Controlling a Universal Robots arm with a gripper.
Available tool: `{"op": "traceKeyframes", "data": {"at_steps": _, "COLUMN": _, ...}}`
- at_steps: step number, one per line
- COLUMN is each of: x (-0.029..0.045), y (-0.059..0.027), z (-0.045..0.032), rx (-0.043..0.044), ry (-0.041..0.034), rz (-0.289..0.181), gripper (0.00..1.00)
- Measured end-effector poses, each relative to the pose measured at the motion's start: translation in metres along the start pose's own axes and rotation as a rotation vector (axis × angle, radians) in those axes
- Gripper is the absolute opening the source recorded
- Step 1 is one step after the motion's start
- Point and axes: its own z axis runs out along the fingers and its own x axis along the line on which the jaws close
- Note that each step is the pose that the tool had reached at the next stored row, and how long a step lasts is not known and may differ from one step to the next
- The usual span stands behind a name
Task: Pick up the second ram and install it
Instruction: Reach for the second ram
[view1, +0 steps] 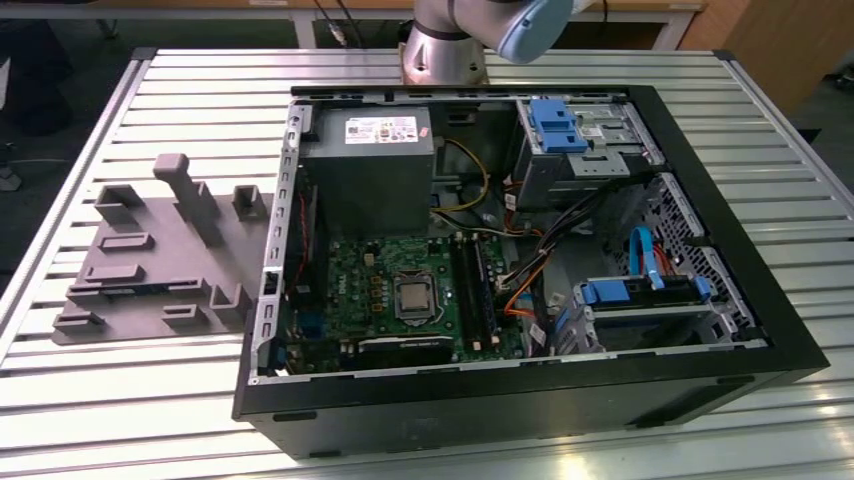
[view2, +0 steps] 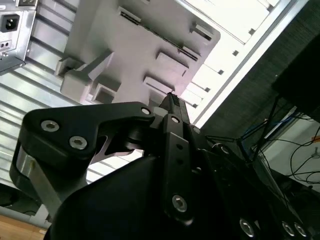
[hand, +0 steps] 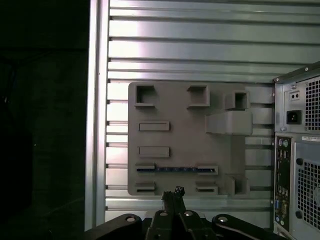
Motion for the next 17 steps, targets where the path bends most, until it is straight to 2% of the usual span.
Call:
{"op": "traceKeyframes", "data": {"at_steps": 9, "x": 0.0205, "y": -0.0003, "z": 0.0001, "rx": -0.0001, "ry": 0.0000, "rz": -0.002, "gripper": 0.11}}
{"op": "traceKeyframes", "data": {"at_steps": 13, "x": 0.0138, "y": -0.0004, "z": 0.0007, "rx": -0.0001, "ry": 0.0001, "rz": -0.002, "gripper": 0.11}}
{"op": "traceKeyframes", "data": {"at_steps": 17, "x": 0.0138, "y": -0.0004, "z": 0.0007, "rx": 0.0000, "ry": 0.0001, "rz": -0.002, "gripper": 0.11}}
